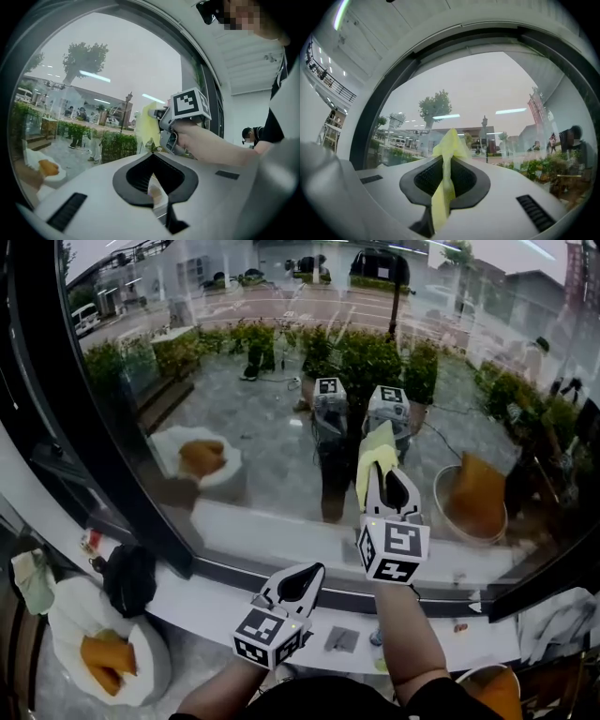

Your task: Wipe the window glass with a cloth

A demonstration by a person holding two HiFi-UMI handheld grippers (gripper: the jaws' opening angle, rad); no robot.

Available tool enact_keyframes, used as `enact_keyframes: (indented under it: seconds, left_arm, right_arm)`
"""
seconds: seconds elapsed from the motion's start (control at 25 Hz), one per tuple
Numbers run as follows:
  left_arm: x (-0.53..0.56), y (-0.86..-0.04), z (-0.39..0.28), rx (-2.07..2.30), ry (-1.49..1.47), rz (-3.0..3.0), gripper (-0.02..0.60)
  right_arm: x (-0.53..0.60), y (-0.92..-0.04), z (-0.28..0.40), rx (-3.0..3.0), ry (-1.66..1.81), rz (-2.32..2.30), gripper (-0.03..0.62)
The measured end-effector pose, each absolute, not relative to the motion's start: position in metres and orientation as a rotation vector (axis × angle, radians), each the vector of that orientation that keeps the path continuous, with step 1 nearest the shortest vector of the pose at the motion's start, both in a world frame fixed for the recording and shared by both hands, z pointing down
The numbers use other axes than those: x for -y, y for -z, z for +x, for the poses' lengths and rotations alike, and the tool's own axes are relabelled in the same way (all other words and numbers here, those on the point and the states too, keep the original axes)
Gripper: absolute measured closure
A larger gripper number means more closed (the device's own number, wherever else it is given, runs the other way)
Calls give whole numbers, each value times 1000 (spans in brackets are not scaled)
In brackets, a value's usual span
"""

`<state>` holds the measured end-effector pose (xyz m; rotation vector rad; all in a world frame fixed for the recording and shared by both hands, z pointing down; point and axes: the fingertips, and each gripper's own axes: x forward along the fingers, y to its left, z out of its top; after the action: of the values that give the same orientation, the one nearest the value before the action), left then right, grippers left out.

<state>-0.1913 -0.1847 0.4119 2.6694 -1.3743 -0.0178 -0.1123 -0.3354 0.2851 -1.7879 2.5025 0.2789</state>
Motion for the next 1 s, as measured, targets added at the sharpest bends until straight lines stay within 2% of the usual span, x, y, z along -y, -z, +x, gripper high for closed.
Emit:
enact_keyframes:
  seconds: [0.16, 0.56, 1.0]
  left_arm:
    - [184, -415, -236, 1416, 32, 2628, 574]
    - [182, -422, -307, 1502, 5, 2576, 574]
    - [188, -423, -324, 1490, 36, 2567, 574]
  right_arm:
    - [338, -292, -168, -2549, -272, -1740, 542]
    - [342, -311, -254, -2611, -250, -1656, 542]
    - [343, -314, -269, -2609, -286, -1672, 542]
